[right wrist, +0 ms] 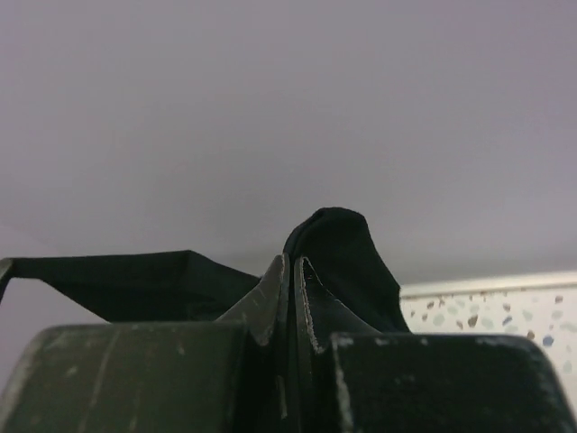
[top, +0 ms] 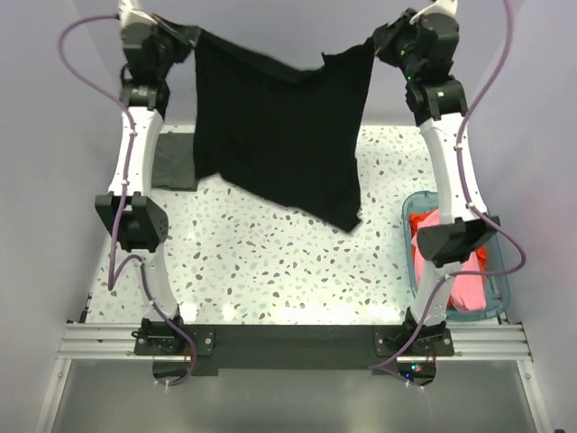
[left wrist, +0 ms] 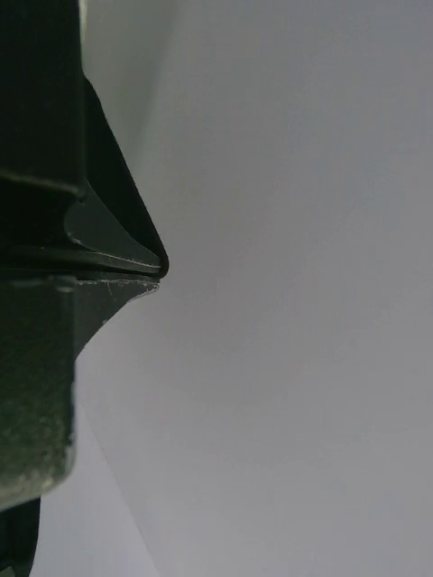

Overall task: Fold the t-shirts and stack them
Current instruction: Flatten the tshirt out

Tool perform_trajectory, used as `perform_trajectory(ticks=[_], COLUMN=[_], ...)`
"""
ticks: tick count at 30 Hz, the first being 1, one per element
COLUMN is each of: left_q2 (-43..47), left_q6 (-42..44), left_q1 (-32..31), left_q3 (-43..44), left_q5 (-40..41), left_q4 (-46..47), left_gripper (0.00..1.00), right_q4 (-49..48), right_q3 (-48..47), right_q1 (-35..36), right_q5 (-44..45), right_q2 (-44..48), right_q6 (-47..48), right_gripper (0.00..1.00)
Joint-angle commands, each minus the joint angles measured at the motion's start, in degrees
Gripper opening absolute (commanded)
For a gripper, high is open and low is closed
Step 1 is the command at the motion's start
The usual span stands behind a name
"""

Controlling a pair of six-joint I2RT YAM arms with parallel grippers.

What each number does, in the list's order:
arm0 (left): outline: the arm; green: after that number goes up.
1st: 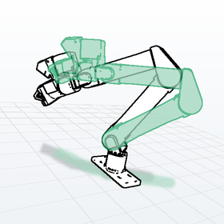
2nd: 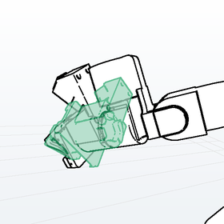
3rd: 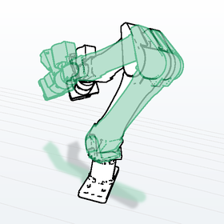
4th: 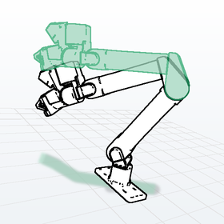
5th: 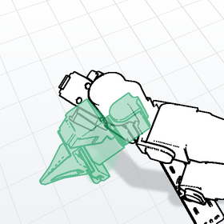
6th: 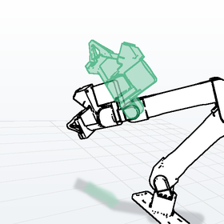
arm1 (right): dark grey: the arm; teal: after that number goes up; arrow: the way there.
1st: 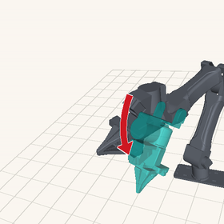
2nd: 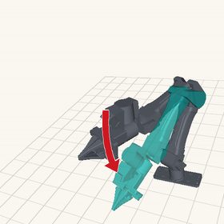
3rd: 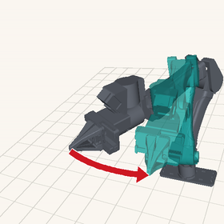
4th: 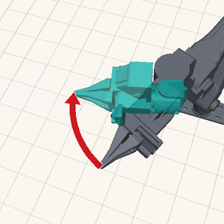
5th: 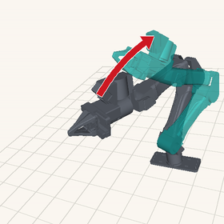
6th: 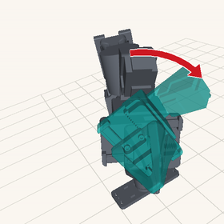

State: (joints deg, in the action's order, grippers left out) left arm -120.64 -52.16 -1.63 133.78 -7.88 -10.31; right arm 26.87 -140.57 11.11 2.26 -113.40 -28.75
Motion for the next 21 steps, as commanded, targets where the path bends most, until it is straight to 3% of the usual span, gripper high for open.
perform_trajectory(ticks=[1,6,8,9,16,17,21], left_q2=[7.0,12.8,16.1,17.5,31.9,33.1,38.5], left_q6=[-4.6,-4.8,-4.1,-3.7,-2.6,-2.2,-1.8], left_q1=[6.4,9.4,9.9,9.9,10.6,10.6,10.8], left_q3=[3.3,-8.3,-16.6,-19.8,-54.5,-61.5,-76.6], left_q5=[-7.9,-10.3,-11.5,-11.5,-9.4,-8.9,-5.7], left_q4=[16.0,17.4,18.0,18.0,21.5,21.7,19.4], left_gripper=[0.00,0.00,0.00,0.00,0.00,0.00,0.00], right_q4=[-14.5,-14.4,-14.6,-14.6,-19.0,-19.3,-19.6], right_q3=[-0.1,8.5,20.8,20.9,64.1,68.2,86.0], right_q1=[-0.4,-0.4,-0.4,-0.4,-0.4,-0.3,-0.1], right_q5=[5.5,7.5,7.8,7.8,4.9,4.2,0.7], right_q2=[10.3,14.9,20.3,20.3,35.8,38.7,45.4], right_q6=[3.0,4.4,3.4,3.0,-4.3,-6.1,-9.8], right_gripper=[0.00,0.00,0.00,0.00,0.00,0.00,0.00])
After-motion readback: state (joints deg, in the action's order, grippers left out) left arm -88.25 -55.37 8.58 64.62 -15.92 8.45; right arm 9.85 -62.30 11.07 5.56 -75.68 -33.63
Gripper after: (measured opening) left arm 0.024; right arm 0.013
